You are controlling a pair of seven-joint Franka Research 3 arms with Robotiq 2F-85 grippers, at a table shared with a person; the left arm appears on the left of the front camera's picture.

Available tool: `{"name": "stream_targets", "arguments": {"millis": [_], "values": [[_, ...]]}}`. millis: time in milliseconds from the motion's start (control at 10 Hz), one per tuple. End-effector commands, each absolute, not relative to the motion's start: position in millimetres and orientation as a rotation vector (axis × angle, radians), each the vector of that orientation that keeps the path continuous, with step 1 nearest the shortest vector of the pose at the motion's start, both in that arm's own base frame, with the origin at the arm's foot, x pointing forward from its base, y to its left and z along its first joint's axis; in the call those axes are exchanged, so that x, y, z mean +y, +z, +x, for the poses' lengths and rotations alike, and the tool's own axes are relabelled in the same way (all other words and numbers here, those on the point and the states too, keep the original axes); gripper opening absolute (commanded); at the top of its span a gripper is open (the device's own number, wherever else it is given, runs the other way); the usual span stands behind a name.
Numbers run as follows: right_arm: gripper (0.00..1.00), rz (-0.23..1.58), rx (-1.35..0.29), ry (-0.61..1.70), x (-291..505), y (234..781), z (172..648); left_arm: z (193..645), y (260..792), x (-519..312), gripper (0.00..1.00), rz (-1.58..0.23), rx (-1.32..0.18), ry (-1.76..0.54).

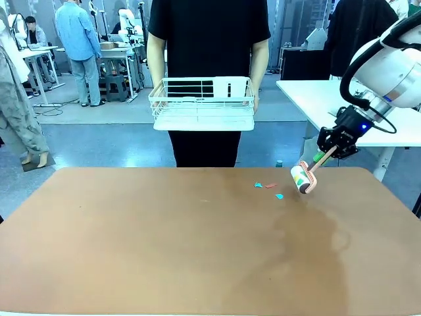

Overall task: Clean the table.
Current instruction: Clean the table with the Lint Roller when the human lifts the Dish drying rack.

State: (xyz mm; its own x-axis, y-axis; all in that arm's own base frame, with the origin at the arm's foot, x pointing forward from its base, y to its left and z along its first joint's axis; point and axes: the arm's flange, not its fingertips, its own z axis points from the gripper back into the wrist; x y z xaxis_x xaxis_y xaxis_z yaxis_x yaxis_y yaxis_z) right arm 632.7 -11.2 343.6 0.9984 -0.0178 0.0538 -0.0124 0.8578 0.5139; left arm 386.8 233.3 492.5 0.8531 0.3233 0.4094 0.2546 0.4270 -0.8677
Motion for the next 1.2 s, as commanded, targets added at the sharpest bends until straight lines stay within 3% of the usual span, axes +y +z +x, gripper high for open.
{"name": "stream_targets", "arguments": {"millis": [0, 600, 1100], "values": [[0.21, 0.583, -0.049, 0.018, -17.9, 344.9, 640.1, 384.6, 495.3, 234.8, 1.00, -1.165, -0.591, 0.039], [0.21, 0.649, 0.064, -0.049, -52.8, 287.8, 681.8, 384.6, 495.3, 234.8, 1.00, -1.165, -0.591, 0.039], [0.21, 0.697, 0.078, -0.086, -14.0, 261.0, 657.6, 384.6, 495.3, 234.8, 1.00, -1.165, -0.591, 0.039]]}}
